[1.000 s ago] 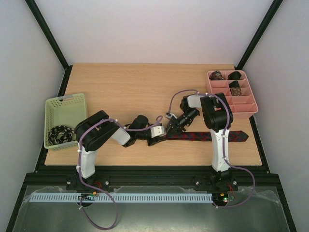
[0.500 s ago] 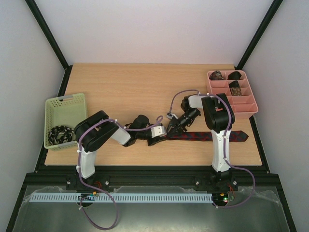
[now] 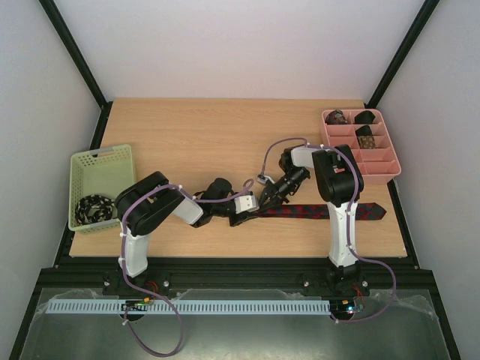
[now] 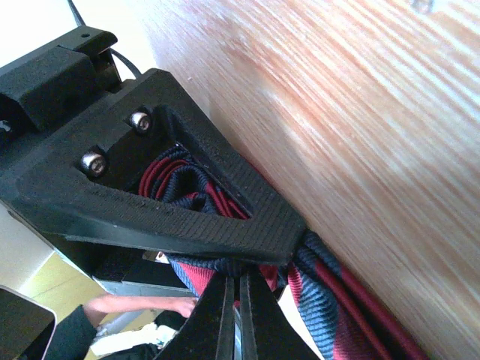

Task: Roll the ties
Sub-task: Roll the tie at the center of the board.

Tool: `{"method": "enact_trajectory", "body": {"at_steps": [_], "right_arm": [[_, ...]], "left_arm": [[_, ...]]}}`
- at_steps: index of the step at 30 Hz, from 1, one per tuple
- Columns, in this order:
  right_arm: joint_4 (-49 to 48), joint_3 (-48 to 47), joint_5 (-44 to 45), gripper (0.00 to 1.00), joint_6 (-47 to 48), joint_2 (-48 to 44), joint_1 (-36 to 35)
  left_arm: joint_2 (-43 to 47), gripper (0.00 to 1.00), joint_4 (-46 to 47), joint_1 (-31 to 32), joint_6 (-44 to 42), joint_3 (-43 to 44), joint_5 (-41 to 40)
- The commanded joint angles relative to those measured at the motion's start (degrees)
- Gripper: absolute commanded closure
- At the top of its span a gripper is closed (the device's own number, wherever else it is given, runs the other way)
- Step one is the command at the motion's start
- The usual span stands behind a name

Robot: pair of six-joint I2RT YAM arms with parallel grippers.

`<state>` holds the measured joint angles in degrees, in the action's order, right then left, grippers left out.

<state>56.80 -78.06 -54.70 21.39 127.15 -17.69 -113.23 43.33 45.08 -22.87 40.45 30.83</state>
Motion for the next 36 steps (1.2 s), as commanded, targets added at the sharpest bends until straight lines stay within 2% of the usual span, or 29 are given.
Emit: {"method": "enact_trajectory", "body": {"at_steps": [1,9,13,20,22,24,29,32,36], "right_arm": [[-1.2,1.4,6.4,0.99,-1.4,0.9,0.0],[-7.6,4.4,13.6,0.99,-4.8,1.2,0.6],[-9.1,5.1,15.1,0.99,-5.1,1.6,0.6],[-11.5,6.4,16.0,0.99,-5.9,1.7,0.6],[-12.2,6.5,16.1,0.99,-6.1,1.7,0.6],[-12.7,6.2,16.0,0.99,-6.4,1.8,0.6],[-9.9,3.7,14.7,0.98,-6.1,-0.2,0.8],[-5.3,2.5,13.0,0.84,-4.9,-3.6,2.1],[2.9,0.2,10.0,0.67,-2.5,-6.3,3.1]], "left_arm": [[-1.3,0.61,-8.8,0.7,0.0,-1.3,-1.9],[1.3,0.40,-3.7,-0.9,1.5,-2.6,2.3],[2.0,0.38,-0.9,-1.2,3.3,-3.0,4.4],[-0.6,0.36,4.5,-1.1,11.7,-1.0,7.2],[-1.7,0.42,5.3,-1.1,12.9,-0.4,7.4],[-2.2,0.53,5.0,-0.8,11.9,-0.3,6.7],[-0.6,0.70,-5.9,0.7,3.5,1.0,-1.2],[0.5,0.75,-12.1,0.7,0.4,0.7,-6.1],[0.7,0.76,-18.5,0.7,-1.9,0.7,-9.7]]}}
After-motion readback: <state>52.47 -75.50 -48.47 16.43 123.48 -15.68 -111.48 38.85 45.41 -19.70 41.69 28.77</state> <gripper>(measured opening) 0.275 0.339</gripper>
